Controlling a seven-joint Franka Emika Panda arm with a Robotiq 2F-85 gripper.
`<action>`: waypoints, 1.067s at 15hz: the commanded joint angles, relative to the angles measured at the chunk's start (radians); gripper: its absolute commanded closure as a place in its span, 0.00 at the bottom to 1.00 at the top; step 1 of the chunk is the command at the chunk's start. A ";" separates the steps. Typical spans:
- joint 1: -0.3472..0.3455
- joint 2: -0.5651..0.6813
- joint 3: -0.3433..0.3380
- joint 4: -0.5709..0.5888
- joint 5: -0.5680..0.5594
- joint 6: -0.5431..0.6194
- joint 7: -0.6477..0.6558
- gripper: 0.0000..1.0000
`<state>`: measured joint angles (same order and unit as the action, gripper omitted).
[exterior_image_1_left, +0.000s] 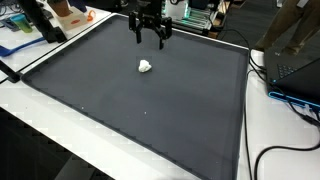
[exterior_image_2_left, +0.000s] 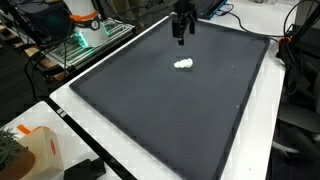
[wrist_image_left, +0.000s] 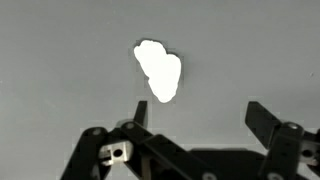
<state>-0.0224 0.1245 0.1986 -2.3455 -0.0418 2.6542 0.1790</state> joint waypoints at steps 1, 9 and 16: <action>0.064 0.013 -0.066 0.088 -0.037 -0.152 0.027 0.00; 0.092 0.042 -0.097 0.204 -0.005 -0.306 -0.001 0.00; 0.099 0.131 -0.108 0.353 0.000 -0.429 0.016 0.00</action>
<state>0.0578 0.2103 0.1135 -2.0758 -0.0484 2.3059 0.1842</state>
